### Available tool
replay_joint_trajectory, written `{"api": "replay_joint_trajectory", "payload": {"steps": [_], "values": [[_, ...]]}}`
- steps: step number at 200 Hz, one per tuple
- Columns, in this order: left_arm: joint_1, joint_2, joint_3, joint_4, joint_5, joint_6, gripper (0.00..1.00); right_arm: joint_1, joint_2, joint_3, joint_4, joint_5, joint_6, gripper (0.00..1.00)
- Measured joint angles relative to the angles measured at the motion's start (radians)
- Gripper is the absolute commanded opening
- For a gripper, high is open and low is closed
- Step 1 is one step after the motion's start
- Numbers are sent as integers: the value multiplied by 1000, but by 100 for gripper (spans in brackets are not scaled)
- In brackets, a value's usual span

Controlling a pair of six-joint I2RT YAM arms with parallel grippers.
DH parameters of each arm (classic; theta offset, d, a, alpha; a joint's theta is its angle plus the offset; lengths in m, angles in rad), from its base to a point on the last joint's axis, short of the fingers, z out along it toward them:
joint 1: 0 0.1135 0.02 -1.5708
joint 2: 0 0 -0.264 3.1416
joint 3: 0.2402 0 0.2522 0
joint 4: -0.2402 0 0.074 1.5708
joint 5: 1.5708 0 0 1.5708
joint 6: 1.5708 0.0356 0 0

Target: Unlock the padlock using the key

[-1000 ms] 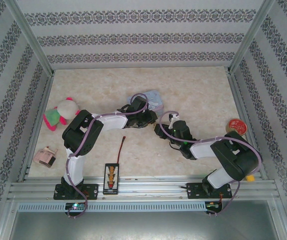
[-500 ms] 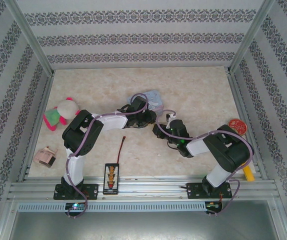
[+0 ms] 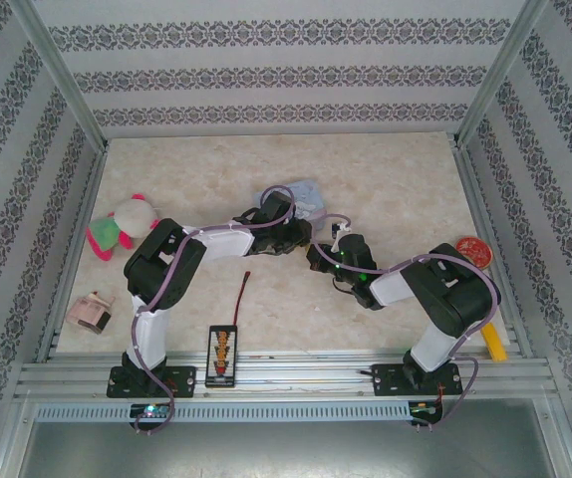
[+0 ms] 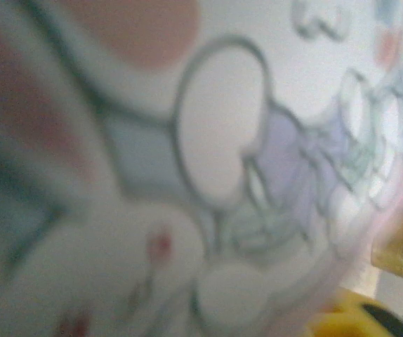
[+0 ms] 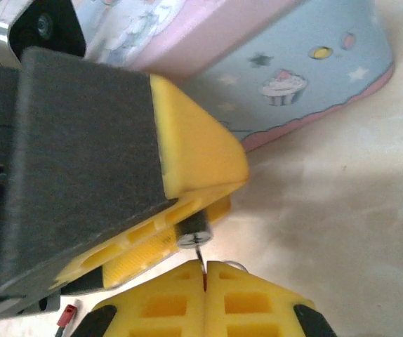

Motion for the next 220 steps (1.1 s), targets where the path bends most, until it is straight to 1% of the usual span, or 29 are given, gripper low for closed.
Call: {"api": "replay_joint_trajectory", "payload": {"steps": [10, 25, 36, 48, 78, 98, 126, 149, 174, 220], "values": [[-1, -2, -2, 6, 14, 3, 57, -6, 0, 0, 5, -3, 7, 0], [-2, -11, -16, 19, 25, 6, 59, -6, 0, 0, 12, -6, 17, 0], [-2, -24, -35, 26, 27, 9, 65, -6, 0, 0, 17, -8, 27, 0], [-2, -45, -64, 39, 20, 14, 69, -6, 0, 0, 18, -16, 35, 0], [-2, -109, -142, 87, -17, 39, 75, -10, 0, 0, 21, -21, 62, 0], [0, -147, -197, 141, -43, 42, 76, -19, 0, 0, 25, -21, 85, 0], [8, -154, -252, 237, -60, 42, 73, -26, 0, 0, 43, -23, 122, 0], [14, -153, -285, 312, -70, 41, 68, -32, 0, 2, 46, -34, 151, 0], [16, -146, -298, 388, -73, 35, 57, -32, 10, 15, 51, -47, 178, 0], [25, -121, -300, 451, -97, 34, 55, -32, 29, 26, 58, -59, 215, 0]]}}
